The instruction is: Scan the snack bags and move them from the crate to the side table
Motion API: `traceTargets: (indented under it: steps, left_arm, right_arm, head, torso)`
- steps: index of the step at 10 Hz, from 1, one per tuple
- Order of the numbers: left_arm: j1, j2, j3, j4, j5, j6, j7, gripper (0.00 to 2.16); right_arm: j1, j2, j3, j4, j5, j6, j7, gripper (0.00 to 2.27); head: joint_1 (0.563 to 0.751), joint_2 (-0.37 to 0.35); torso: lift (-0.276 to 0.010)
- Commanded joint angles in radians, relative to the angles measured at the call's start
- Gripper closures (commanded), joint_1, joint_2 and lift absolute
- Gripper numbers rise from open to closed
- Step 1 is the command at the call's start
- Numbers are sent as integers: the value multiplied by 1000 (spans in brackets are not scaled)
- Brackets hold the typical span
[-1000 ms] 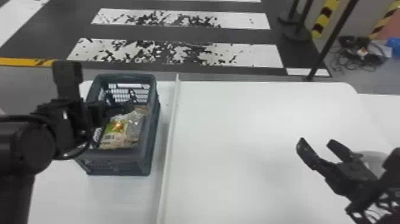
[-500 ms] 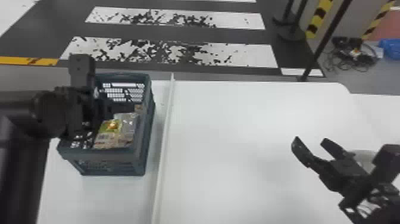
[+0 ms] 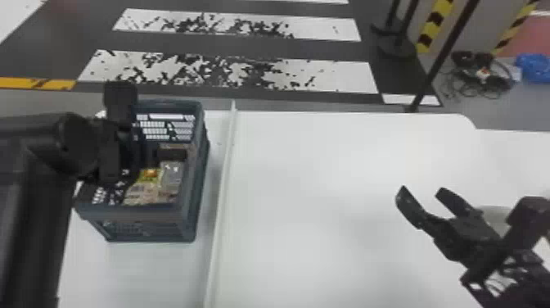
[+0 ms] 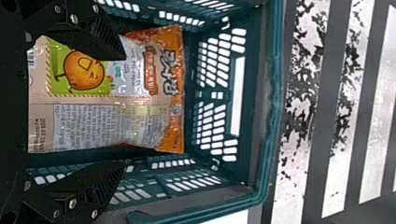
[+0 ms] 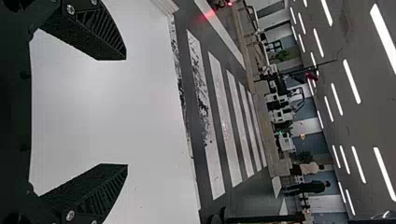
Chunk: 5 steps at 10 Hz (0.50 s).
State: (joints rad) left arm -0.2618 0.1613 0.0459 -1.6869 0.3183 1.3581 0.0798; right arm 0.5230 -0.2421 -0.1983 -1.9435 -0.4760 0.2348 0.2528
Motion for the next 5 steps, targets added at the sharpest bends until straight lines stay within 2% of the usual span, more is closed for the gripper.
traceTargets:
  steps: [1, 3, 4, 5]
  left_arm:
    - [1, -6, 0, 39, -4, 0, -6, 211]
    - [18, -6, 25, 53, 5, 0, -32, 228]
    - [27, -5, 26, 64, 4, 0, -52, 677]
    - [47, -9, 40, 58, 4, 0, -43, 1457]
  right_arm:
    - [0, -11, 3, 0, -9, -2, 2, 110]
    - [-3, -33, 13, 0, -21, -5, 0, 110]
    - [-5, -43, 19, 0, -24, -15, 3, 110]
    - [-1, -54, 20, 0, -36, -24, 3, 110]
  head:
    - [695, -45]
    - [695, -48]
    - [695, -48]
    - [695, -45]
  torso:
    - [-87]
    - [-87]
    - [-87]
    - [-87]
